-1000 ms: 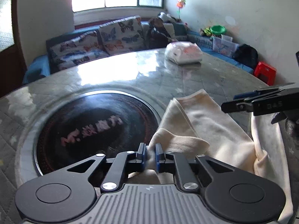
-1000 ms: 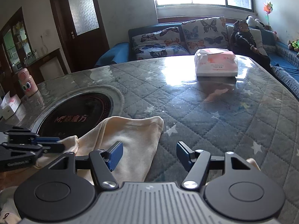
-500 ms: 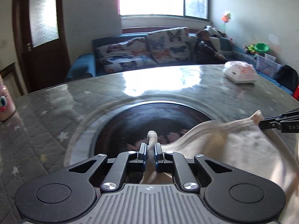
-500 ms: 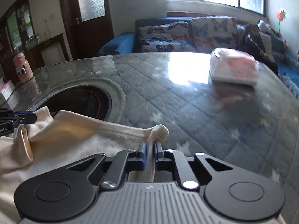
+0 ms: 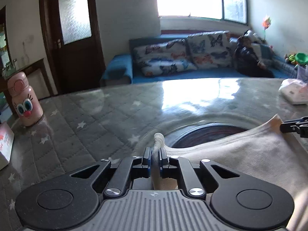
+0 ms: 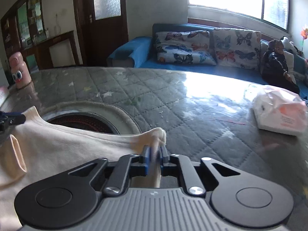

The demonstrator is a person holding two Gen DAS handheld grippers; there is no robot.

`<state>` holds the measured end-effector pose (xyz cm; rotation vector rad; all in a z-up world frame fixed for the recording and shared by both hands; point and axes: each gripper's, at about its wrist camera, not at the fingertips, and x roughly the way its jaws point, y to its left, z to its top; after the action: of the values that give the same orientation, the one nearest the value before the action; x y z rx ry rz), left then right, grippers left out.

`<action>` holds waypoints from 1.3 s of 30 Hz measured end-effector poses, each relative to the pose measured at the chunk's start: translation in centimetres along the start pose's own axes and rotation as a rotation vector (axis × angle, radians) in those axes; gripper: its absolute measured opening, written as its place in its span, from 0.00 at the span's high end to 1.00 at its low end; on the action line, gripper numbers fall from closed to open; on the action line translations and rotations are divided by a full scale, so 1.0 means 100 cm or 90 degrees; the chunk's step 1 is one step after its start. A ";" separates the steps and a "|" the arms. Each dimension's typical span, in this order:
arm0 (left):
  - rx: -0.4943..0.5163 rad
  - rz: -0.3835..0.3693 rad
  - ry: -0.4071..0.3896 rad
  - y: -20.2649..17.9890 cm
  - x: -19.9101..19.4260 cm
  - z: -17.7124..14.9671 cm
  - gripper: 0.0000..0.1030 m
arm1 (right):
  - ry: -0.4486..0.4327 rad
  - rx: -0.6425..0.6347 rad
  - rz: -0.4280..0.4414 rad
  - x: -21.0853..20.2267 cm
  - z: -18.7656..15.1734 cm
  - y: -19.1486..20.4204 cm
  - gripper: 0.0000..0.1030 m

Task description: Fold clothes

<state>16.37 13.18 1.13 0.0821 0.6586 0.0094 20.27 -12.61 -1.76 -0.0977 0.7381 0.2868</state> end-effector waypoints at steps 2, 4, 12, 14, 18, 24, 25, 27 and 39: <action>-0.006 0.001 0.018 0.004 0.004 -0.001 0.88 | 0.002 -0.008 -0.003 0.000 -0.001 0.003 0.80; -0.007 -0.001 0.011 0.006 -0.004 -0.006 0.83 | -0.006 -0.017 0.002 -0.012 -0.004 0.007 0.68; 0.057 -0.040 -0.044 -0.023 -0.065 -0.031 0.55 | -0.015 -0.078 0.065 -0.065 -0.034 0.043 0.36; 0.084 -0.051 -0.046 -0.036 -0.074 -0.042 0.55 | -0.013 -0.090 0.079 -0.076 -0.047 0.052 0.30; 0.121 -0.048 -0.028 -0.056 -0.074 -0.063 0.55 | -0.005 -0.104 0.100 -0.097 -0.074 0.069 0.28; 0.098 -0.032 -0.007 -0.050 -0.057 -0.073 0.55 | -0.002 -0.096 0.093 -0.120 -0.106 0.078 0.23; 0.095 -0.031 -0.007 -0.048 -0.057 -0.073 0.62 | -0.004 -0.096 0.089 -0.122 -0.109 0.078 0.22; 0.083 -0.032 -0.005 -0.044 -0.058 -0.074 0.81 | -0.006 -0.095 0.083 -0.127 -0.115 0.079 0.21; -0.123 0.079 -0.078 0.044 -0.118 -0.078 0.97 | -0.029 -0.084 0.063 -0.149 -0.124 0.072 0.20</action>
<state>2.33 17.74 2.60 -0.0621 0.5267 0.1862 -0.36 -11.39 -0.79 -0.1794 0.6789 0.4307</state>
